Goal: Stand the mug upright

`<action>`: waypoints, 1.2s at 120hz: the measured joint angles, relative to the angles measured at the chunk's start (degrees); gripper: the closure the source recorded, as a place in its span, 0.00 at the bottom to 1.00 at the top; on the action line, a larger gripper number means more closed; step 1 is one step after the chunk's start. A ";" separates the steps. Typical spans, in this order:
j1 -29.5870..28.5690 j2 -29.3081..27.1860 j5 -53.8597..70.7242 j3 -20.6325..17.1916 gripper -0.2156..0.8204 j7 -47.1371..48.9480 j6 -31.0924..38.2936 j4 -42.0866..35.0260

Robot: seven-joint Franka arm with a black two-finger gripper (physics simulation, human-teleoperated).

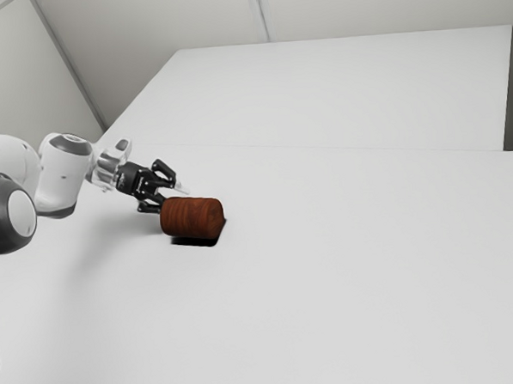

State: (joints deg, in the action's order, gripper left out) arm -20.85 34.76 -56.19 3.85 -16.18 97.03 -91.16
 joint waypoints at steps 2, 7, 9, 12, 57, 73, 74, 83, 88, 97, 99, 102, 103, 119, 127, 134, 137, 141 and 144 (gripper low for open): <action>0.03 0.00 -0.03 -0.02 0.70 -0.04 0.00 0.00; 0.07 0.03 -0.12 -0.19 0.76 -0.13 0.01 0.01; 0.08 0.02 -0.14 -0.27 0.78 -0.16 0.01 0.01; 0.12 0.02 -0.18 -0.36 0.80 -0.21 0.03 0.01; 1.61 -3.30 3.99 -3.36 0.94 0.35 1.65 0.02; 6.04 -13.40 18.17 -3.25 0.93 0.95 3.27 -4.23; 6.34 -13.91 19.18 -3.25 0.93 0.99 3.43 -4.45; 8.57 -18.89 27.50 -3.24 0.93 1.34 5.74 -8.65; 9.84 -22.27 31.62 -3.27 0.94 1.64 7.65 -12.26; 11.45 -27.07 37.37 -3.32 0.94 2.19 11.70 -18.45; 11.75 -27.98 38.30 -3.33 0.94 2.30 12.77 -19.87; 12.17 -29.15 39.51 -3.34 0.94 2.47 14.44 -21.81; 12.30 -29.48 39.87 -3.34 0.94 2.52 15.00 -22.38; 13.82 -32.46 43.29 -3.71 0.94 3.31 24.84 -29.33; 14.47 -32.69 43.96 -3.83 0.94 3.68 29.03 -30.94; 14.93 -32.76 44.19 -3.93 0.94 4.08 31.80 -32.04; 15.07 -32.77 44.26 -3.98 0.94 4.25 32.77 -32.41; 15.22 -32.76 44.33 -4.06 0.94 4.49 33.96 -32.97; 15.34 -32.74 44.39 -4.09 0.94 4.68 34.77 -33.44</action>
State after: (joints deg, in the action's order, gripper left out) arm -5.51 2.02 -11.79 -0.23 -11.50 131.81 -124.60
